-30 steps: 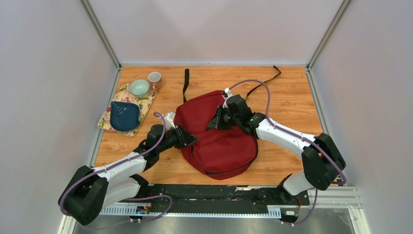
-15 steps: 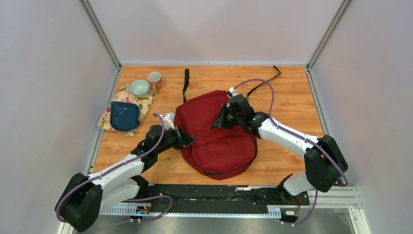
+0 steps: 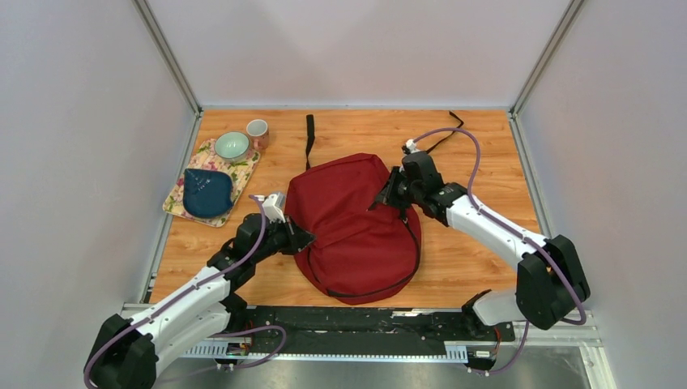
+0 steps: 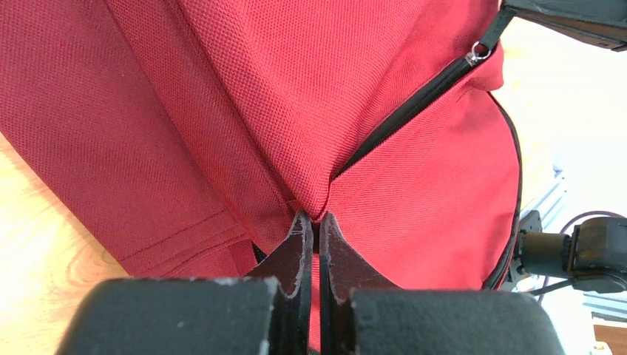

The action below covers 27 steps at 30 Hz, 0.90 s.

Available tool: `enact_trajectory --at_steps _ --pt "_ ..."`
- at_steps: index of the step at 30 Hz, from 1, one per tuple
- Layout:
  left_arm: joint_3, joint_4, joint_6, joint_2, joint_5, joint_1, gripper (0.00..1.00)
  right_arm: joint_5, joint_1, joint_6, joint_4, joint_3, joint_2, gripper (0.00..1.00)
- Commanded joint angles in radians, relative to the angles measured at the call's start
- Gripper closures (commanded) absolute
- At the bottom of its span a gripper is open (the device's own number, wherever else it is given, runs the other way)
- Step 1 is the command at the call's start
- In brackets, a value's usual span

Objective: Pack the student bag
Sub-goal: Zip the student bag at the center of the board.

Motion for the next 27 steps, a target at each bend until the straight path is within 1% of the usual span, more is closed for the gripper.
enact_trajectory --at_steps 1,12,16,25,26,27 --pt "-0.020 -0.140 0.053 -0.017 -0.022 -0.001 1.00 0.070 -0.027 -0.040 0.014 -0.020 -0.063 1.00" --pt "-0.005 -0.154 0.049 -0.035 -0.037 0.001 1.00 0.118 -0.070 -0.060 -0.024 -0.126 -0.161 1.00" --pt "0.000 -0.158 0.052 -0.035 -0.041 0.002 1.00 0.119 -0.116 -0.061 -0.030 -0.174 -0.205 1.00" --pt "0.015 -0.155 0.058 -0.013 -0.033 0.008 1.00 0.112 -0.139 -0.070 -0.033 -0.203 -0.240 1.00" --pt "0.021 -0.163 0.060 -0.009 -0.034 0.008 0.83 0.112 -0.139 -0.069 -0.029 -0.208 -0.244 0.95" --pt "0.038 -0.181 0.063 -0.005 -0.037 0.008 0.73 0.116 -0.141 -0.069 -0.029 -0.212 -0.247 0.89"
